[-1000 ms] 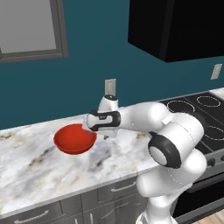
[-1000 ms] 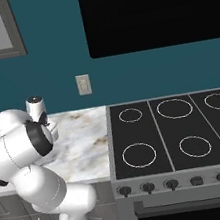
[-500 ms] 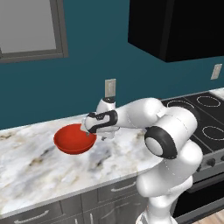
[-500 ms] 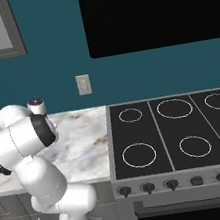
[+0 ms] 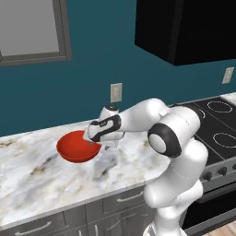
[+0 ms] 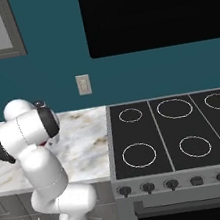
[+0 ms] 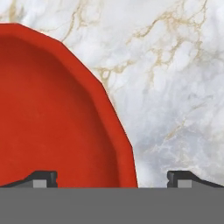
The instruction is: Pick the cup and bowl from the counter and place them on the counter next to the sink.
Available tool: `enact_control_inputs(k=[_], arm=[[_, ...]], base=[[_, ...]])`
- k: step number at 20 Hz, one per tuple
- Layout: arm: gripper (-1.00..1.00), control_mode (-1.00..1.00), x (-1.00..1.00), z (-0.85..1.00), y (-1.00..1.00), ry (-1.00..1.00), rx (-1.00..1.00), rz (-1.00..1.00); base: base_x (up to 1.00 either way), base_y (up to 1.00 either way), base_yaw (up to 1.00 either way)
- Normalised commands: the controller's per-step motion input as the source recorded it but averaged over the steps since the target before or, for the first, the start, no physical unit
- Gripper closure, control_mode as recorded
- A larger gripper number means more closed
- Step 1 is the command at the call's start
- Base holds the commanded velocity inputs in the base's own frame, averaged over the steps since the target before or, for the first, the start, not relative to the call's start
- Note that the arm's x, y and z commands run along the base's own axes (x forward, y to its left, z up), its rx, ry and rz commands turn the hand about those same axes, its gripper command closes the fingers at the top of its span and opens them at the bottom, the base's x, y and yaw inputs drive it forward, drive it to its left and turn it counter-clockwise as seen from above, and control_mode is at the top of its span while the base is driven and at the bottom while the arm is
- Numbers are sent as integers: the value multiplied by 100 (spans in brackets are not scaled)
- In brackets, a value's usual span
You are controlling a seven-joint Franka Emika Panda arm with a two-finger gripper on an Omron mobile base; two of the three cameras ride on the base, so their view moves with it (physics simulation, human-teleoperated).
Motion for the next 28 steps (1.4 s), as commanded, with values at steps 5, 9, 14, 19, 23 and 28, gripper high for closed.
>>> enact_control_inputs(k=[5, 9, 14, 19, 23, 28], arm=[[-100, -100, 7, -21, 8, 2, 0, 0], [-100, -100, 0, -3, 2, 3, 0, 0], [-100, -100, 0, 0, 0, 0, 0, 0], [-100, -100, 0, 0, 0, 0, 0, 0], [-100, -100, 0, 0, 0, 0, 0, 0], [100, -100, 0, 0, 0, 0, 0, 0]], base=[[0, 0, 0], [0, 0, 0], [0, 0, 0], [0, 0, 0], [0, 0, 0], [0, 0, 0]])
